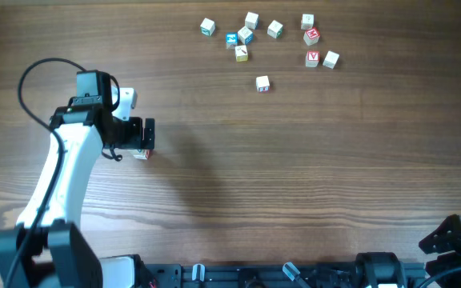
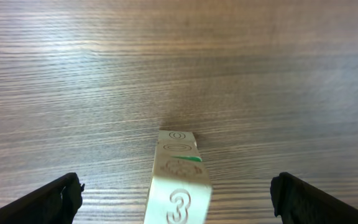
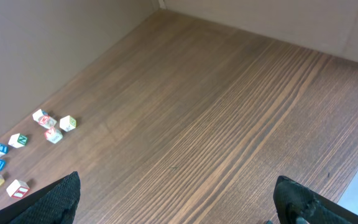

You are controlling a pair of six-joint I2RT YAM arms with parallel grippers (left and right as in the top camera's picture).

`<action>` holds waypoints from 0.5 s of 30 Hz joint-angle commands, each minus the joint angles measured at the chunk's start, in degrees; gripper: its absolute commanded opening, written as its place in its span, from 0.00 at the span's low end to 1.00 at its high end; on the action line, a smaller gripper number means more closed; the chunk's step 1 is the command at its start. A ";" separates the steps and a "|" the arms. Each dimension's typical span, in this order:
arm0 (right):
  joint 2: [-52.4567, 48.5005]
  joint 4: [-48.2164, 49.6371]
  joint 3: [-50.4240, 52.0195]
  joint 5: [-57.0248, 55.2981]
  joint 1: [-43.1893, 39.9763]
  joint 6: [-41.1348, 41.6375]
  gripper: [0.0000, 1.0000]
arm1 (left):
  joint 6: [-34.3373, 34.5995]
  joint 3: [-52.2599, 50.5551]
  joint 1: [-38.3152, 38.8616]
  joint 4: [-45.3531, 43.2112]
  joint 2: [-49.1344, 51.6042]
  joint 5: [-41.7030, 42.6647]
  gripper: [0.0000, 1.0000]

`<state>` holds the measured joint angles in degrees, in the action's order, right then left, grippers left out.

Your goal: Form a tower

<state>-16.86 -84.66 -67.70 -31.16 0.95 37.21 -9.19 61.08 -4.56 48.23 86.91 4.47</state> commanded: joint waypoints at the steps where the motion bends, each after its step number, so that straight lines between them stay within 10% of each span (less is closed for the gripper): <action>1: 0.33 0.13 -0.17 -0.94 -0.17 0.31 1.00 | 9.40 1.25 0.26 0.90 -8.11 0.02 1.00; 4: 0.33 0.13 -0.17 -0.94 -0.17 0.31 0.99 | 11.47 1.25 0.26 0.83 -13.40 2.10 0.98; 10: 0.33 0.13 -0.17 -0.94 -0.17 0.31 1.00 | 26.82 0.52 0.15 0.98 -9.16 2.03 0.04; 15: 0.33 0.13 -0.17 -0.94 -0.17 0.31 1.00 | 39.78 0.52 0.13 1.36 -8.57 -4.39 0.04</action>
<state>-16.86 -84.66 -67.70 -31.16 0.95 37.21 20.23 61.12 -4.56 49.30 78.35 5.30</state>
